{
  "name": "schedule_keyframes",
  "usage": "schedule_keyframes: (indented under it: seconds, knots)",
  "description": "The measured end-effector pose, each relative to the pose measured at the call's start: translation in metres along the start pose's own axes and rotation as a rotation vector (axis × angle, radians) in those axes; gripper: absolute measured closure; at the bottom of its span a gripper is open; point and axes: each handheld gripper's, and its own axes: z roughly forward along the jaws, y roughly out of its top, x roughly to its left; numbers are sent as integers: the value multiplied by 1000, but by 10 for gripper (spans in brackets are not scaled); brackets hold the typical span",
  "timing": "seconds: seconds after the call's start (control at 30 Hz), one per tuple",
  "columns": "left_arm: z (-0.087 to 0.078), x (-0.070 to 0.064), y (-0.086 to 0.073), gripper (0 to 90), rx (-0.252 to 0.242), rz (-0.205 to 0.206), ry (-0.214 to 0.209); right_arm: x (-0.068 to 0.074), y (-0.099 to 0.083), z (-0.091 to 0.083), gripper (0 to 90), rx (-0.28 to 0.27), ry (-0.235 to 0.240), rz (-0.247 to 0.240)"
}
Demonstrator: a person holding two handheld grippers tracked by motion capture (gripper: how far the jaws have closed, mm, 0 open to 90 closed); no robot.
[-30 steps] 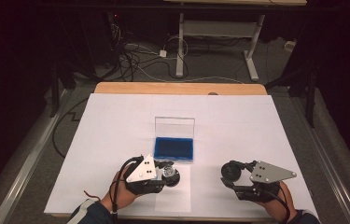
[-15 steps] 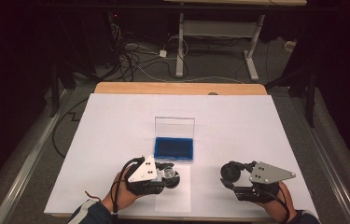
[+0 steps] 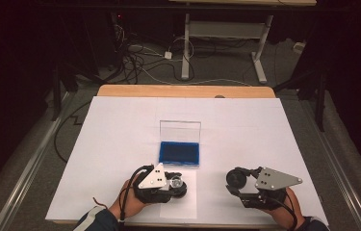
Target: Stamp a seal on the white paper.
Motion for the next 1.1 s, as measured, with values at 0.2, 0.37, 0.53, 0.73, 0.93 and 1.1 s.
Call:
schedule_keyframes:
  seconds: [0.2,0.37,0.53,0.73,0.93,1.1]
  knots:
    - [6,-1,-2,543,14,2,-8,1,0,1,379,9,7,-3]
    - [11,-2,-5,543,32,6,-9,0,0,1,379,10,7,-4]
    - [18,-4,-9,543,48,6,-20,1,0,1,379,12,8,-6]
    - [18,-5,-12,543,36,13,-13,1,-1,2,378,15,9,-9]
    - [18,-8,-13,543,37,41,0,1,0,2,378,13,12,-8]
    - [19,-9,-14,543,28,43,9,2,0,2,379,12,13,-5]
